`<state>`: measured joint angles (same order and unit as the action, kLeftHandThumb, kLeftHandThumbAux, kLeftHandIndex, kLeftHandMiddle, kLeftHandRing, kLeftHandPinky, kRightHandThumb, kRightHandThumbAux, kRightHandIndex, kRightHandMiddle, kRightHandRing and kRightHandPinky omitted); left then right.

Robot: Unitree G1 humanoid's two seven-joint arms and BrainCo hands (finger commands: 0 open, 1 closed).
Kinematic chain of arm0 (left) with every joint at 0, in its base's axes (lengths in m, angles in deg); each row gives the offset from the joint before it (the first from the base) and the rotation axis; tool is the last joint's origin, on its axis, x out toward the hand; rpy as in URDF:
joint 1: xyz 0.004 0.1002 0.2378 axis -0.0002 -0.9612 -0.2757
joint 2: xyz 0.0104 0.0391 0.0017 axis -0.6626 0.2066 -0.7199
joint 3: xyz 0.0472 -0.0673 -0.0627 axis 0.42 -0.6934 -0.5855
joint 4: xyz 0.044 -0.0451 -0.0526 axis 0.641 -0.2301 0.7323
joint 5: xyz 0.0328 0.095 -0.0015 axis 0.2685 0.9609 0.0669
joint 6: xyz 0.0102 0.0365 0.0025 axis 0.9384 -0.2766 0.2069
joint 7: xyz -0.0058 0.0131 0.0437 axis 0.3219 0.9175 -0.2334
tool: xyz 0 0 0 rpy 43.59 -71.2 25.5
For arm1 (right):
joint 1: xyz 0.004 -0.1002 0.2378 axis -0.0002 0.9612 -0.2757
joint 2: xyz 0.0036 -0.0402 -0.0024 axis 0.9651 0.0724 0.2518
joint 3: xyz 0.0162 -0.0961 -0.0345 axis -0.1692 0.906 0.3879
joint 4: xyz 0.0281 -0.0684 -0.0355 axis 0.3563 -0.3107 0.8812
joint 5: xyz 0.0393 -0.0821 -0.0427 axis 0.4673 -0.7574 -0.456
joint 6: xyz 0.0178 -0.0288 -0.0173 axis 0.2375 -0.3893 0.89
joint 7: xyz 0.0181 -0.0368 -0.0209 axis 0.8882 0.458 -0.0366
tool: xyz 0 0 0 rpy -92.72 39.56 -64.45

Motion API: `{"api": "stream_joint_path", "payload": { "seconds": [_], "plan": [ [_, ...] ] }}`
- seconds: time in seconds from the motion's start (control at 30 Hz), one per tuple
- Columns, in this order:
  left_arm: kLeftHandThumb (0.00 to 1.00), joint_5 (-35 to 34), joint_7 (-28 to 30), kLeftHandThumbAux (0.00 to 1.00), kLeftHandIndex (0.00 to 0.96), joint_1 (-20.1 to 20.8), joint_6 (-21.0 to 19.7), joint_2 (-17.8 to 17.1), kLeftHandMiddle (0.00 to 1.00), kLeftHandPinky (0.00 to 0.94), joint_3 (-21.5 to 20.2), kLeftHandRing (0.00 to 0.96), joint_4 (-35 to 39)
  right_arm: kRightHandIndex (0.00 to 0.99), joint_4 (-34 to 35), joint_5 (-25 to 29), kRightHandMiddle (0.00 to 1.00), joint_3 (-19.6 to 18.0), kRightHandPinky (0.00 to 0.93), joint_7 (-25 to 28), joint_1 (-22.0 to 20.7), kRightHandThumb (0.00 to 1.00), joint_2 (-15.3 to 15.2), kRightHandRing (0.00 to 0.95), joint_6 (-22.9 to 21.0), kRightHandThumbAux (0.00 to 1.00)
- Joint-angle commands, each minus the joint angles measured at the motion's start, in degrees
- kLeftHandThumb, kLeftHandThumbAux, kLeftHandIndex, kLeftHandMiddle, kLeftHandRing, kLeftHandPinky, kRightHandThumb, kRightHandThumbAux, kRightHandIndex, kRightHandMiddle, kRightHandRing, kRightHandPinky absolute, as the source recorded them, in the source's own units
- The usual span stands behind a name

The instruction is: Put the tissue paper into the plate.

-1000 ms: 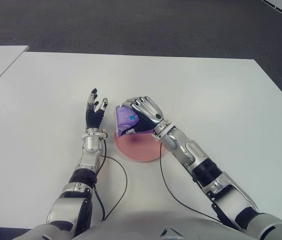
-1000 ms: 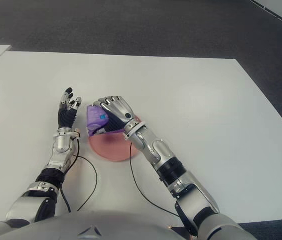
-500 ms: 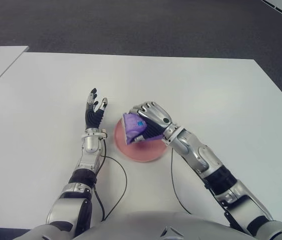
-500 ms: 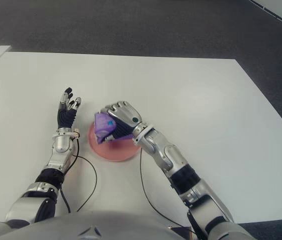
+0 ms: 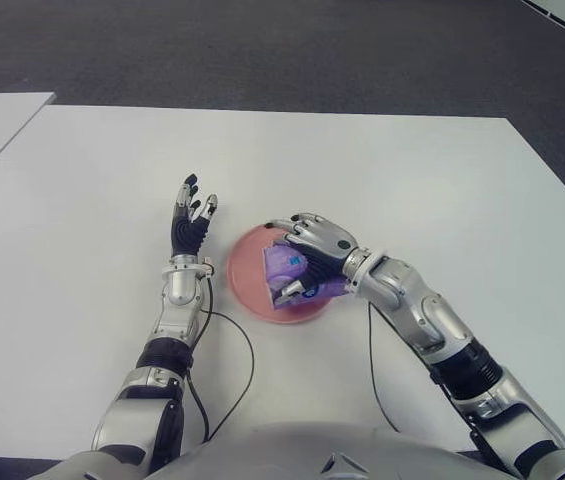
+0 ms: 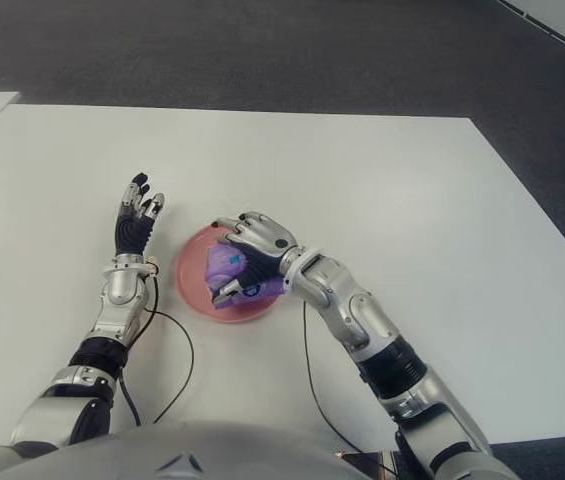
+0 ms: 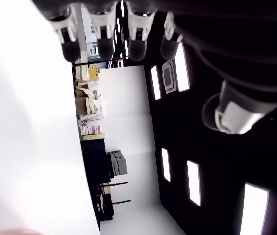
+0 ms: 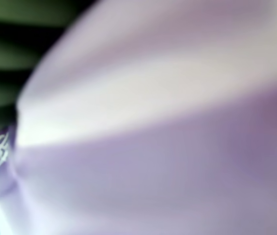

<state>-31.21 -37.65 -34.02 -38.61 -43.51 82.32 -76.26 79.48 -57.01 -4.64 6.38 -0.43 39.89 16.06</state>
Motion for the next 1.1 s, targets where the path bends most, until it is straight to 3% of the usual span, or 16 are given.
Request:
{"api": "stream_joint_path", "payload": {
  "seconds": [0.03, 0.2, 0.8, 1.1],
  "plan": [
    [0.0, -0.6, 0.8, 0.52, 0.0, -1.3, -1.4, 0.4, 0.0, 0.0, 0.0, 0.0, 1.0, 0.0, -1.5, 2.9, 0.0, -0.6, 0.0, 0.5, -0.1, 0.008, -1.4, 0.0, 3.2, 0.311],
    [0.0, -0.4, 0.3, 0.52, 0.0, -1.4, -2.3, 0.4, 0.0, 0.0, 0.0, 0.0, 1.7, 0.0, -3.1, 4.9, 0.0, -1.0, 0.0, 0.5, -0.1, 0.001, -2.1, 0.0, 5.0, 0.308],
    [0.0, 0.0, -0.6, 0.519, 0.0, -1.7, -3.7, 0.9, 0.0, 0.0, -0.1, 0.0, 2.9, 0.0, -3.5, 3.0, 0.0, -0.7, 0.0, 3.7, 0.6, 0.0, -1.5, 0.0, 1.1, 0.312],
    [0.0, 0.4, -0.8, 0.517, 0.0, -1.7, -4.2, 0.9, 0.0, 0.0, -0.1, 0.0, 3.1, 0.0, -5.1, 3.7, 0.0, -1.7, 0.0, 0.0, 0.3, 0.0, -1.6, 0.0, 3.0, 0.324]
  ]
}}
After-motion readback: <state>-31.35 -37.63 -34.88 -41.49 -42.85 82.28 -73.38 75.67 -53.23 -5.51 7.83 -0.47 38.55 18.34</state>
